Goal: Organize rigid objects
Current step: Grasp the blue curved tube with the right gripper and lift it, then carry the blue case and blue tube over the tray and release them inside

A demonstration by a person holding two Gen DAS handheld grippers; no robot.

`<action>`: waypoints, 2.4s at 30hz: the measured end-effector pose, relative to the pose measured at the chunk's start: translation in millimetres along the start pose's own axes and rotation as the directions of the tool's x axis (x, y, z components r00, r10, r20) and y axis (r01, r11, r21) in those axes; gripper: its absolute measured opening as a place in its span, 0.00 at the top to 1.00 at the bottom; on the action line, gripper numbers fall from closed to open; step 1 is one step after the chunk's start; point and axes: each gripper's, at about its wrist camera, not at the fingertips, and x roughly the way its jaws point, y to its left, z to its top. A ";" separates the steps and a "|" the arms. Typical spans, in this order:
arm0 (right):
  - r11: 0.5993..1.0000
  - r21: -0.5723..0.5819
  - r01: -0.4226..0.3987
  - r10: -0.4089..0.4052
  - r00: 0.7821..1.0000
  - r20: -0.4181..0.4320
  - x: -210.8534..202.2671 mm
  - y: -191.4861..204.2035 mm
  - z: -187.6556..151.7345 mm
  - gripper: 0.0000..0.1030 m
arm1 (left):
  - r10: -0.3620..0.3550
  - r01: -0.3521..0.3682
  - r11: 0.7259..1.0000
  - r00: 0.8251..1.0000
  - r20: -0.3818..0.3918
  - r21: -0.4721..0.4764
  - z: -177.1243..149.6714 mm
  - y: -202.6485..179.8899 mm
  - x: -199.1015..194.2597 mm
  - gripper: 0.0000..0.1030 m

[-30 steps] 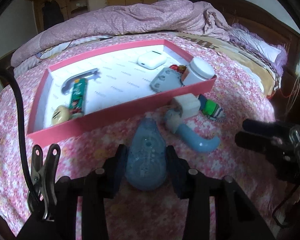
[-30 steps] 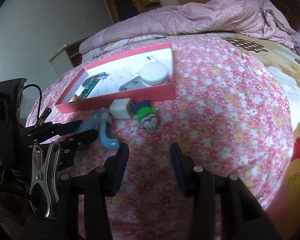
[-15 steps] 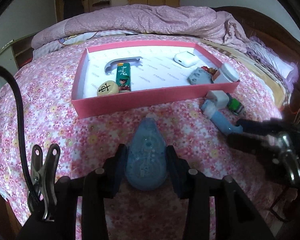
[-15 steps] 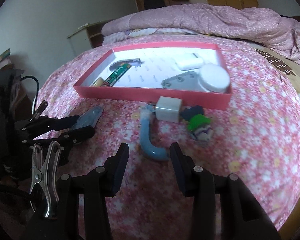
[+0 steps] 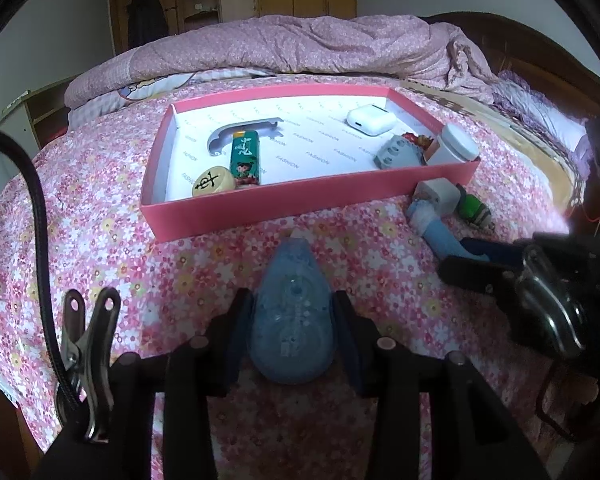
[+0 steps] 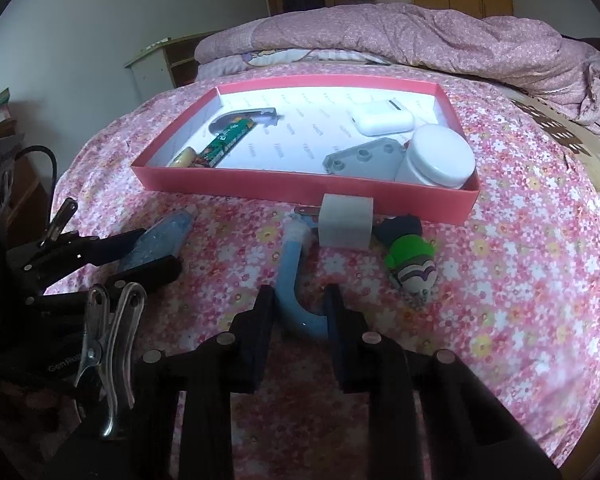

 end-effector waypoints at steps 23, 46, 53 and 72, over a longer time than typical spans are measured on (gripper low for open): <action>0.982 -0.029 -0.187 0.189 0.977 0.099 -29.8 14.1 1.7 0.83 | -0.064 0.068 0.995 0.996 0.061 -0.074 15.1 8.9 -28.0 0.59; 0.980 -0.026 -0.199 0.201 0.974 0.107 -29.6 3.6 36.0 0.83 | -0.069 0.077 0.995 0.989 0.131 -0.060 69.6 15.6 -27.6 0.59; 0.976 -0.014 -0.216 0.216 0.969 0.116 -32.2 -2.9 52.6 0.83 | -0.056 0.063 0.997 0.986 0.159 -0.041 93.6 16.2 -29.7 0.59; 0.975 0.037 -0.217 0.214 0.974 0.076 5.7 -20.4 86.4 0.83 | -0.043 0.049 0.998 0.991 0.126 -0.045 156.1 27.5 41.6 0.59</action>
